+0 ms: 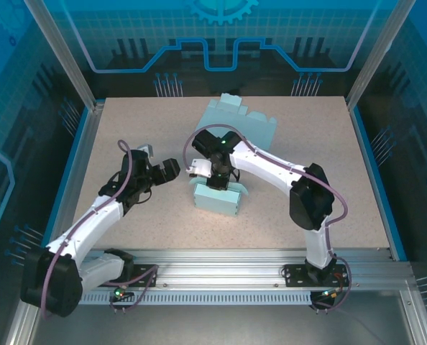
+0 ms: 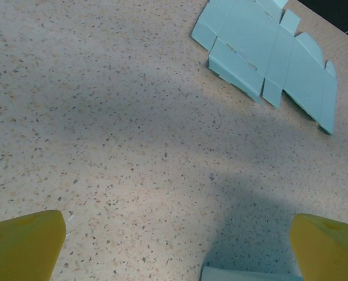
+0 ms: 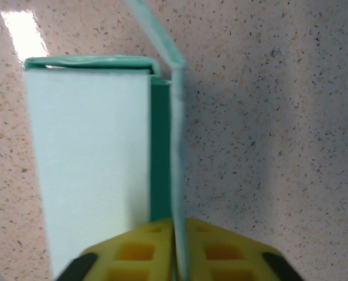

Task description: Fold the paper box

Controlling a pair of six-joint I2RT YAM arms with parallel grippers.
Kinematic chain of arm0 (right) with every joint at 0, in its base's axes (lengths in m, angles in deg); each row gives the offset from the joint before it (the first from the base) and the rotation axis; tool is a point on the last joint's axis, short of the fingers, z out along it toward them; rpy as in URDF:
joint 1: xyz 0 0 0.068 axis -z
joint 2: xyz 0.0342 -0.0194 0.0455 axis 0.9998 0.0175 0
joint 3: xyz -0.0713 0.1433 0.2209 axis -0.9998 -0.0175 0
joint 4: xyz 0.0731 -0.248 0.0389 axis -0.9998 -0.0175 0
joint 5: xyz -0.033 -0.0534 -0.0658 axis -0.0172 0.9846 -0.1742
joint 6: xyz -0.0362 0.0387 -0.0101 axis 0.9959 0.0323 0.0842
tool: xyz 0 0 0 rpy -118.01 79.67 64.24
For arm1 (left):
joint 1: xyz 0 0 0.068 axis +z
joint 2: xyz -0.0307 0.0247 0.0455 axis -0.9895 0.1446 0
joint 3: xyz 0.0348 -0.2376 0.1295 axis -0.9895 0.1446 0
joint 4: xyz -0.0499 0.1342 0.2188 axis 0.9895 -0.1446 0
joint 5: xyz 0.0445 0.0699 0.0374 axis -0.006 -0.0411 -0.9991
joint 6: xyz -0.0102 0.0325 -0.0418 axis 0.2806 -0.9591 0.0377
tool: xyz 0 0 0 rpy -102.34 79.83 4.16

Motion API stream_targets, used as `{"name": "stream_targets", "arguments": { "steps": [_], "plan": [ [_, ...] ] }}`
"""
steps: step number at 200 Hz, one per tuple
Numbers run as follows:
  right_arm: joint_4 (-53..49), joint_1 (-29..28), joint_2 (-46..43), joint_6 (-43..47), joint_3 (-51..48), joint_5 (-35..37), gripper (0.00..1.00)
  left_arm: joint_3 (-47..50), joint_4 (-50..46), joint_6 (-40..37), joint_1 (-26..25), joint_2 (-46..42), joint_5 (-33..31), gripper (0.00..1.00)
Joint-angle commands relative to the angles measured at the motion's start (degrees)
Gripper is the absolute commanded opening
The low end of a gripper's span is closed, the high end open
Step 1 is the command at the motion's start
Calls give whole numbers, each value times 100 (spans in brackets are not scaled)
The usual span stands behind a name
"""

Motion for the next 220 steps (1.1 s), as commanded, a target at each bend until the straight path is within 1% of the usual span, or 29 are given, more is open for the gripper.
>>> {"name": "stream_targets", "arguments": {
  "steps": [1, 38, 54, 72, 111, 131, 145, 156, 168, 198, 211, 220],
  "plan": [
    [-283, 7, 177, 94, 107, -168, 21, -94, 273, -277, 64, 43, 230, 99],
    [-89, -32, -52, 6, -2, -199, 30, -111, 416, -830, 65, 39, 521, 98],
    [-9, -47, -163, -45, -87, -192, 34, -85, 523, -1045, 64, 5, 698, 94],
    [77, -65, -295, -67, -151, -210, 36, -107, 504, -1297, 64, -17, 801, 91],
    [211, -84, -612, -122, -239, -317, 42, -208, 412, -1937, 64, -14, 1262, 83],
    [297, -104, -783, -159, -310, -380, 45, -256, 406, -2299, 64, -52, 1617, 82],
    [357, -113, -900, -185, -377, -416, 46, -312, 362, -2663, 62, -65, 2196, 80],
    [432, -118, -1001, -232, -439, -426, 46, -378, 238, -3040, 64, -61, 2709, 80],
    [554, -118, -1174, -335, -547, -427, 46, -443, 100, -3380, 64, -48, 3045, 80],
    [973, -81, -1840, -895, -1004, -353, 47, -727, -655, -4209, 57, 42, 3229, 80],
    [1183, -70, -2195, -1288, -1298, -127, 48, -957, -1144, -4460, 42, 153, 3248, 74],
    [1261, -73, -2409, -1593, -1498, 83, 49, -1140, -1485, -4551, 23, 261, 3174, 65]
  ]
}}
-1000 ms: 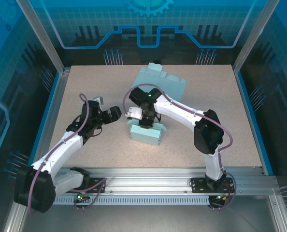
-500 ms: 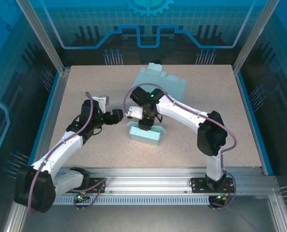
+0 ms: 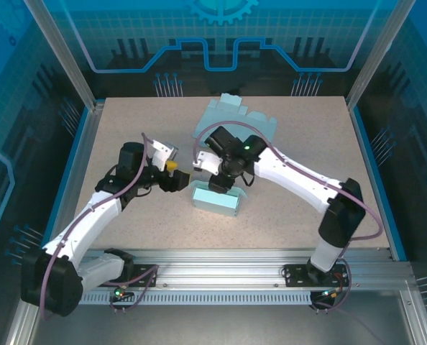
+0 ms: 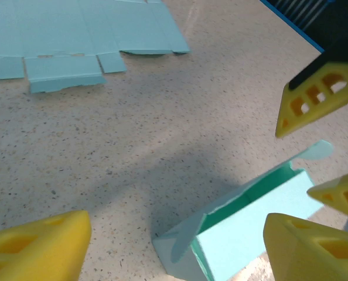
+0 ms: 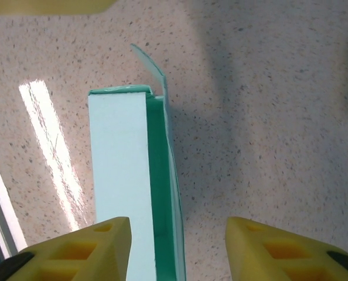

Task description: Fold the paper box

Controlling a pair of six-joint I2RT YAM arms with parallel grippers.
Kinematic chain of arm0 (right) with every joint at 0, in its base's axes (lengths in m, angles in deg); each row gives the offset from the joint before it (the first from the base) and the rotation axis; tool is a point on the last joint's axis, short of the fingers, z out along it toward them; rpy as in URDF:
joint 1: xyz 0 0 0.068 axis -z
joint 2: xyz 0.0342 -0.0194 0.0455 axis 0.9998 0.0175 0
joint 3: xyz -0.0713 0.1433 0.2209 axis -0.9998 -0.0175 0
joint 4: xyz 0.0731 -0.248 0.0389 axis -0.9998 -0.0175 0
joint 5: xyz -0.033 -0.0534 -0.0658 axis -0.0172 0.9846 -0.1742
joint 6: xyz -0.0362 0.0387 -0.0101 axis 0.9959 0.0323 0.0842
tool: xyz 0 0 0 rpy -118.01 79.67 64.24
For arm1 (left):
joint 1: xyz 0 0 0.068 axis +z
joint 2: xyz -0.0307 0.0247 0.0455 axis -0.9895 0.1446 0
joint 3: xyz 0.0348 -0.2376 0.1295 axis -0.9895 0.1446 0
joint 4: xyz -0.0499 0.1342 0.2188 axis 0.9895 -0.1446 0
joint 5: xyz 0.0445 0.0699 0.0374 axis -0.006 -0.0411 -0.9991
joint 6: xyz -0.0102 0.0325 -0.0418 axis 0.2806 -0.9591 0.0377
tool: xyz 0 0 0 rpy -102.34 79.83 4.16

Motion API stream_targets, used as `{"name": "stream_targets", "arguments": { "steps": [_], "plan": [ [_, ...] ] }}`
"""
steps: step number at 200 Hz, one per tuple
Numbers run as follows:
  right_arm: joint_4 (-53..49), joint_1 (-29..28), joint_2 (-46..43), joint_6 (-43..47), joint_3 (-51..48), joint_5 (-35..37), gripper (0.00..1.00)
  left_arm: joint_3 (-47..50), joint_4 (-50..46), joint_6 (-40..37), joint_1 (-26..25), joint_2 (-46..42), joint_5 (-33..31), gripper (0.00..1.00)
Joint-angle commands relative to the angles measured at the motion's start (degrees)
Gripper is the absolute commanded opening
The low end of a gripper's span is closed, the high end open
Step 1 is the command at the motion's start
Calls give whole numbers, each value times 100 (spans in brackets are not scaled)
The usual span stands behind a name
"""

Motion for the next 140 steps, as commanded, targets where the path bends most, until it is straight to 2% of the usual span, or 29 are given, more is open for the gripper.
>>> {"name": "stream_targets", "arguments": {
  "steps": [1, 13, 42, 65, 98, 117, 140],
  "plan": [
    [379, -2, -675, -872, -396, 334, 49, -504, -1064, -857, -9, 222, 314, 63],
    [367, 2, -928, -1332, -624, 688, 49, -760, -1477, -898, -100, 414, -4, 54],
    [-1, 33, -1338, -2789, -936, 1211, 42, -1239, -2283, -1092, -617, 797, -950, 54],
    [-222, 60, -1652, -3522, -1253, 1103, 43, -1433, -2686, -1224, -874, 943, -1397, 54],
    [-178, 110, -2062, -3968, -1849, 897, 47, -1633, -2853, -1399, -911, 1218, -1538, 54],
    [-99, 190, -2153, -4015, -2102, 801, 48, -1790, -2849, -1360, -987, 1479, -1556, 48],
    [-37, 297, -2112, -3989, -2237, 657, 48, -1944, -2824, -1409, -1159, 1729, -1592, 47]
  ]
}}
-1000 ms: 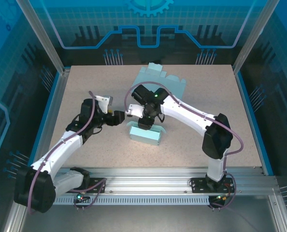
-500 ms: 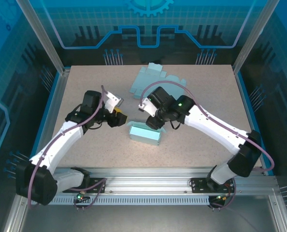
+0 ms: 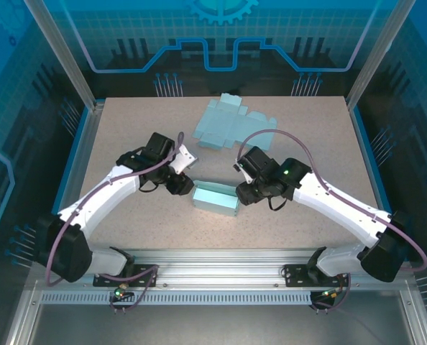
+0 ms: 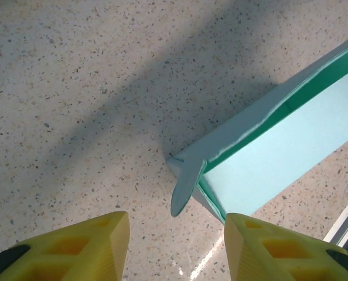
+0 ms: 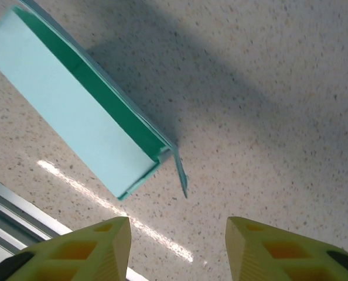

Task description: Fold the paper box

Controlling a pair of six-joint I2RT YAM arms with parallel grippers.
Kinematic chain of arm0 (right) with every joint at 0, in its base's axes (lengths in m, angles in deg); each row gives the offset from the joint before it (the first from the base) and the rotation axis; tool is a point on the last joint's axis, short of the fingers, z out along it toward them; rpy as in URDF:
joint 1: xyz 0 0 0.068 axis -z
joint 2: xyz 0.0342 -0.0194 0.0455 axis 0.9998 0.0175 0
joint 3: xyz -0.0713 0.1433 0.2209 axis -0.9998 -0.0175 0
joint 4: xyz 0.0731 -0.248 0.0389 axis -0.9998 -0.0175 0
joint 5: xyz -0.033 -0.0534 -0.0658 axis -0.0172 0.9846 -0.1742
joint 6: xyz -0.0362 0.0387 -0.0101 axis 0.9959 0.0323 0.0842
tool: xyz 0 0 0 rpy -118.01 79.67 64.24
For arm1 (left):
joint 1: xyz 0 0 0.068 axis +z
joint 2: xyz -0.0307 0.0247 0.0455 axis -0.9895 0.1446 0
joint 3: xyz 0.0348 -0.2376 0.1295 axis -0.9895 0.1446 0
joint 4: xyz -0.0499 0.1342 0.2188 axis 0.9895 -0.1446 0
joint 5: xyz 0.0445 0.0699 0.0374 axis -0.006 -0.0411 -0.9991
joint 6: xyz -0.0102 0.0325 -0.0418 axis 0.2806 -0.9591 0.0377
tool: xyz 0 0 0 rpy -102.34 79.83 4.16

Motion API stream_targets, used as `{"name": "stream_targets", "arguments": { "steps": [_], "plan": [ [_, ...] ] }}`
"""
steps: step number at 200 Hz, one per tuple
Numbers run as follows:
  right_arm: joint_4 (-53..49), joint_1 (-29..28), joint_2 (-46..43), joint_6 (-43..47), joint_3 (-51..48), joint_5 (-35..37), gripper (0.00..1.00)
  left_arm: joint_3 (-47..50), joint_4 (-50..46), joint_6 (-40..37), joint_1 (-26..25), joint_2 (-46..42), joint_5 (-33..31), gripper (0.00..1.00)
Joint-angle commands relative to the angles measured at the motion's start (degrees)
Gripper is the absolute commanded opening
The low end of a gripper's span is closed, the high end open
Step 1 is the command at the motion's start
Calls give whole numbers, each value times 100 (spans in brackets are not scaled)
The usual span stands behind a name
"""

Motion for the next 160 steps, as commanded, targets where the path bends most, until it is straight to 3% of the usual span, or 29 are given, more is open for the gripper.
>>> {"name": "stream_targets", "arguments": {
  "steps": [1, 96, 160],
  "plan": [
    [18, 133, -48, -240, -142, -190, 48, -279, -199, -147, -170, 220, -131, 47],
    [286, 287, 462, -5, -79, -407, 45, -256, 140, -170, -217, 397, -583, 47],
    [270, 289, 639, 35, 3, -444, 39, -248, 245, -145, -217, 547, -322, 43]
  ]
}}
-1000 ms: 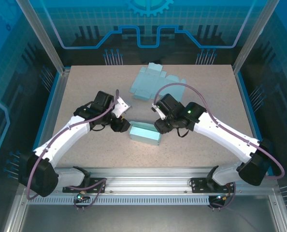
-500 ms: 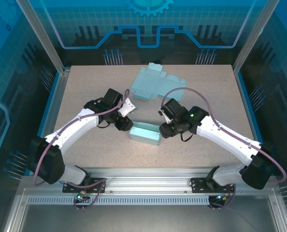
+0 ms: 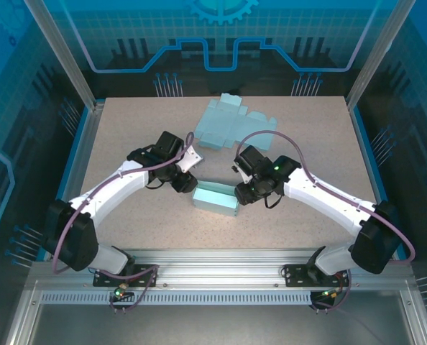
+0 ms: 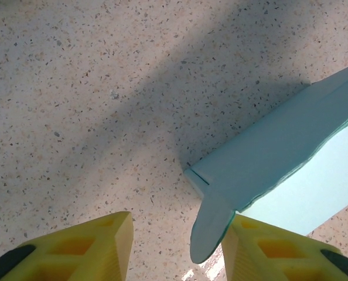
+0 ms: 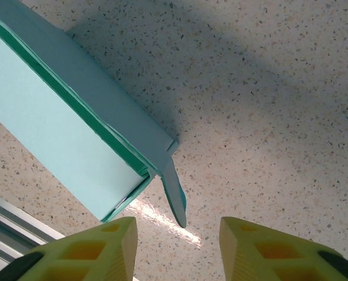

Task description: Fold the paper box

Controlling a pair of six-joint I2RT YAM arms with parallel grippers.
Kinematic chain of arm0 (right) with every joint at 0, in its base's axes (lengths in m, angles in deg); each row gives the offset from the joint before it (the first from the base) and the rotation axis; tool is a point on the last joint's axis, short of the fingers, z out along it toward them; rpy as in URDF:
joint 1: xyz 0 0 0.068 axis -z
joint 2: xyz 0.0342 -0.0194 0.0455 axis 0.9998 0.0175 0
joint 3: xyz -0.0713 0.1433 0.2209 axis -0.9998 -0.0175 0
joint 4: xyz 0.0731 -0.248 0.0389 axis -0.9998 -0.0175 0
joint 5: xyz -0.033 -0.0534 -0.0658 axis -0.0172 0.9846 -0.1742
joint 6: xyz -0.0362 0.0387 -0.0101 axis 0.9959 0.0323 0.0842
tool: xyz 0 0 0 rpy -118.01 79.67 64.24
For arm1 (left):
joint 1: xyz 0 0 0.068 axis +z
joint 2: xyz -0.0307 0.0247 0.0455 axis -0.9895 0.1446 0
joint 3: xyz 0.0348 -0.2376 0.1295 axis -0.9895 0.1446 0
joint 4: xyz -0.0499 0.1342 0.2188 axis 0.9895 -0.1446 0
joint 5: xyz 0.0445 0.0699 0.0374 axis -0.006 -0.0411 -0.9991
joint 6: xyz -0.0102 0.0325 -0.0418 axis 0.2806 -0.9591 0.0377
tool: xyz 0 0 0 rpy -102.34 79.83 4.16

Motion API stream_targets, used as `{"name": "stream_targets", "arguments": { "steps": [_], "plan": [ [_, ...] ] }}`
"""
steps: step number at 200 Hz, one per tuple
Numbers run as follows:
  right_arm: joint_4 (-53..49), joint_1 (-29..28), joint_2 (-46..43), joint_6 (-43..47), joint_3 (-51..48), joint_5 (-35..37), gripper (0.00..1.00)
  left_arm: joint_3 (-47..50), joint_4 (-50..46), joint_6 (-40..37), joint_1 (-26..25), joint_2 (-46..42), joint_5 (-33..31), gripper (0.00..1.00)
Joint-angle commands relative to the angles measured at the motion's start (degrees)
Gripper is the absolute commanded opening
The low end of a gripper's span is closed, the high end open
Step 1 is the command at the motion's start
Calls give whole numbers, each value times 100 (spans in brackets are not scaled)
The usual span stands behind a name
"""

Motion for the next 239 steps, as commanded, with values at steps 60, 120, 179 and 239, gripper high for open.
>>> {"name": "stream_targets", "arguments": {
  "steps": [60, 120, 179, 239],
  "plan": [
    [149, 66, 244, 3, 107, -96, 33, -86, 56, -97, -30, 153, 317, 31],
    [340, 69, 419, -15, 125, -86, 19, 11, 239, -106, -38, 59, 611, 20],
    [301, 68, 400, -62, 321, 277, 0, 19, 371, 298, -123, -64, 596, 0],
    [405, 111, 722, -388, 789, 889, 0, -248, 671, 2223, -565, 172, 388, 0]
  ]
}}
